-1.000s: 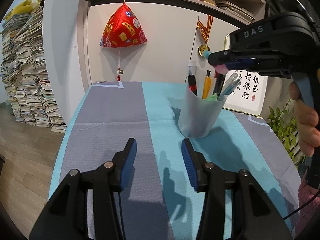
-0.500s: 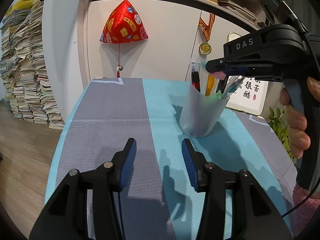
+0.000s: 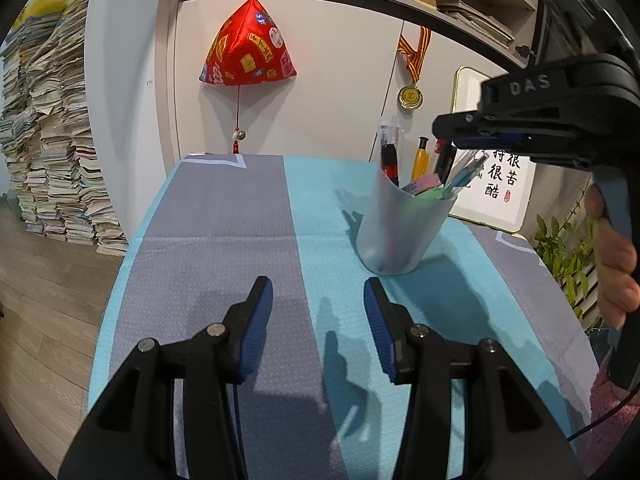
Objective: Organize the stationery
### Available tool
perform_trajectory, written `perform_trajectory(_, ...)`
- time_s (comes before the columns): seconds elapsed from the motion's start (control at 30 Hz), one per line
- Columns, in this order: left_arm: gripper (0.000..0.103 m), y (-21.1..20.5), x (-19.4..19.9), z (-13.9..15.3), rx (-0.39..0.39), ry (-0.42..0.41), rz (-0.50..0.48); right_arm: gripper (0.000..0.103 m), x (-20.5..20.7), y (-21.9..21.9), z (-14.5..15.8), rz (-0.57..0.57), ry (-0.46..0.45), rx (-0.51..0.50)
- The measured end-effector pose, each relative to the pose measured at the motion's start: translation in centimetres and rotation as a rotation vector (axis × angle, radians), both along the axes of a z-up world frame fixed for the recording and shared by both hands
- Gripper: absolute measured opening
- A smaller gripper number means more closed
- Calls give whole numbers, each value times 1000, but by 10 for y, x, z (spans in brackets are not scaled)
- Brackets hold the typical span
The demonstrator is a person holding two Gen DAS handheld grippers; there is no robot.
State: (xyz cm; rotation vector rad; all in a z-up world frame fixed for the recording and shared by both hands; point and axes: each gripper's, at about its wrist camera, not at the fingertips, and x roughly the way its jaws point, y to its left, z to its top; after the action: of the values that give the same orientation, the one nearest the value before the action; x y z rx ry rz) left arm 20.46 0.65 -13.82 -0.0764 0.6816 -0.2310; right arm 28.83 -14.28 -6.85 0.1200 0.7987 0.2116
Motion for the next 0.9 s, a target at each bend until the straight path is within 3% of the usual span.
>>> perform_trajectory(0.17, 53, -4, -7, 13, 8, -27, 4, 21, -18, -8, 7, 4, -11, -4)
perform_trajectory(0.27, 62, -7, -15, 23, 16, -50, 6, 21, -34, -16, 12, -7, -25, -3)
perform_trajectory(0.43, 69, -18, -31, 43, 36, -87, 2, 36, -68, -30, 20, -36, -64, -36)
perform_trajectory(0.6, 78, -31, -56, 69, 49, -143, -10, 40, -107, -49, 37, -73, -110, -44)
perform_trajectory(0.73, 87, -40, -82, 88, 89, -219, -5, 63, -140, -61, 57, -117, -183, -56)
perform_trajectory(0.8, 90, -45, -97, 100, 107, -258, 3, 68, -159, -63, 66, -137, -220, -82)
perform_trajectory(0.9, 96, -48, -113, 114, 116, -279, 6, 69, -182, -65, 77, -132, -253, -83)
